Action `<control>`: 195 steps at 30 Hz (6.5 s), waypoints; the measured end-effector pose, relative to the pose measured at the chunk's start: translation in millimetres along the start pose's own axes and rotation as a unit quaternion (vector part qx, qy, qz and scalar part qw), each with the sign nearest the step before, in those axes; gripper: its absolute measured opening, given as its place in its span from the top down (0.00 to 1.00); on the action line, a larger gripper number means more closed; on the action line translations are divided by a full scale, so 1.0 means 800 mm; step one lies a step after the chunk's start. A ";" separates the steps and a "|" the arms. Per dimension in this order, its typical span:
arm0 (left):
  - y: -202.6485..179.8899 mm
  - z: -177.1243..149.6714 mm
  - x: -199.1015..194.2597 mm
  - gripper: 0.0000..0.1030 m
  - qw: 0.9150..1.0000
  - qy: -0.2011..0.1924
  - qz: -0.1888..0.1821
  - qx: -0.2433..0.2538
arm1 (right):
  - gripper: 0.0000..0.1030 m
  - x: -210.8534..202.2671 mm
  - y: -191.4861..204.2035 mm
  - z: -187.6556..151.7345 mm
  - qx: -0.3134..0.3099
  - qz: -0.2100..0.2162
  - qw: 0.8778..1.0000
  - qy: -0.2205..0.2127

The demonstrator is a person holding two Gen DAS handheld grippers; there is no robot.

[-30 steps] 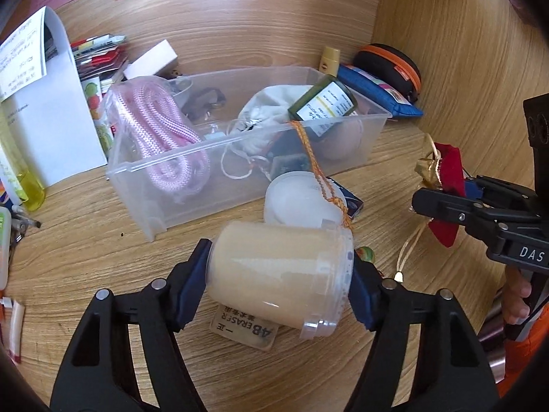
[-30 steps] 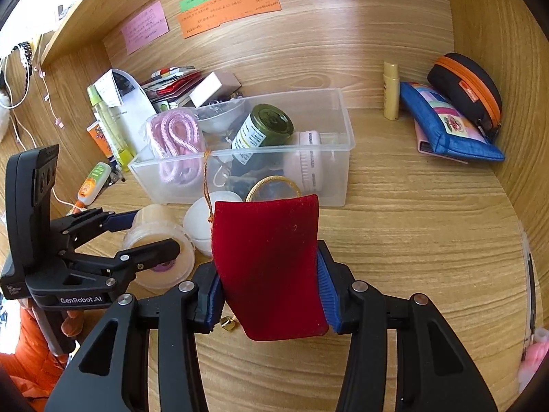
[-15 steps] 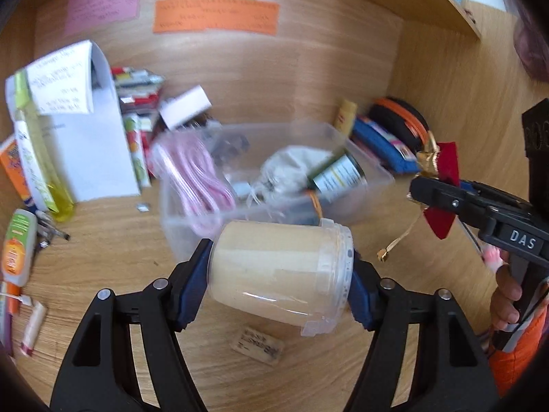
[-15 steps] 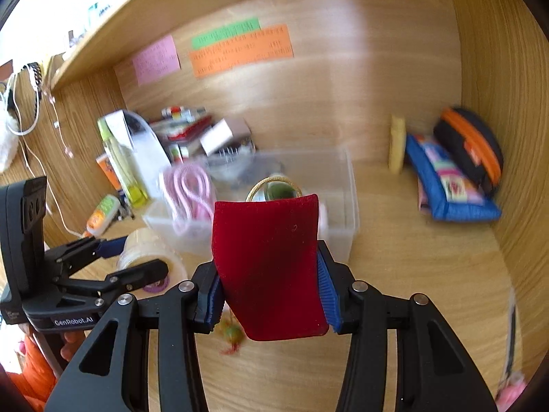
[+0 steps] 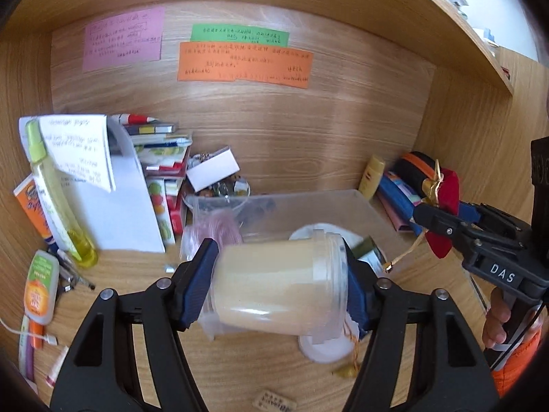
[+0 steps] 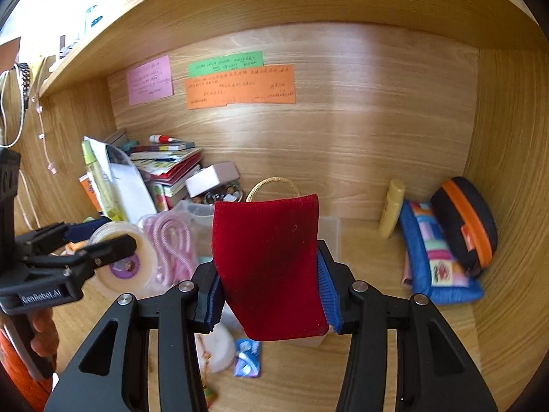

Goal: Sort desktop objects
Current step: 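Carry the jar and red pouch over the clear box and release both, then move both grippers back to the eraser and gourd charm on the desk, then grasp the eraser with the left gripper while the right gripper grasps the gourd charm, then carry the eraser and gourd charm over the clear box and release both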

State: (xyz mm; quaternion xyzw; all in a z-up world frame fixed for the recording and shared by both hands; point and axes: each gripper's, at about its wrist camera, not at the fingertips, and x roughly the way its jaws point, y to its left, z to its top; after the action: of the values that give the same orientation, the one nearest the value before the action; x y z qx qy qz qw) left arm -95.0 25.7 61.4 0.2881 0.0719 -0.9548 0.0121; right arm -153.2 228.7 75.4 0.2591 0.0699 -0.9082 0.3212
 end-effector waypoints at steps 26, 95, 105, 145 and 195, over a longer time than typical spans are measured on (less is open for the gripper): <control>0.004 0.029 0.141 0.36 0.997 0.075 0.022 -0.006 | 0.58 0.142 -0.018 0.010 -0.004 -0.008 0.996 0.090; 0.055 -0.067 -0.007 0.11 0.996 0.063 0.012 0.055 | 0.17 0.018 0.049 -0.059 -0.060 -0.030 0.993 0.098; 0.037 -0.130 -0.001 0.11 0.987 0.127 -0.014 0.096 | 0.17 0.030 0.056 -0.118 -0.034 -0.017 0.987 0.155; 0.029 -0.161 0.006 0.60 0.984 0.151 -0.024 0.092 | 0.76 0.010 0.062 -0.128 -0.038 0.039 0.990 0.128; 0.027 -0.051 0.064 0.60 0.995 0.064 -0.023 0.077 | 0.76 0.107 0.079 -0.042 -0.071 0.051 0.993 0.081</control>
State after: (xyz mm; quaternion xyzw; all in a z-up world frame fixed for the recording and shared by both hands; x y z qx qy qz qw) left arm -114.1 11.3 -3.2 0.3467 0.0051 -0.9372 -0.0367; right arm -156.1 142.5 5.0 0.3119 0.1468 -0.8591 0.3783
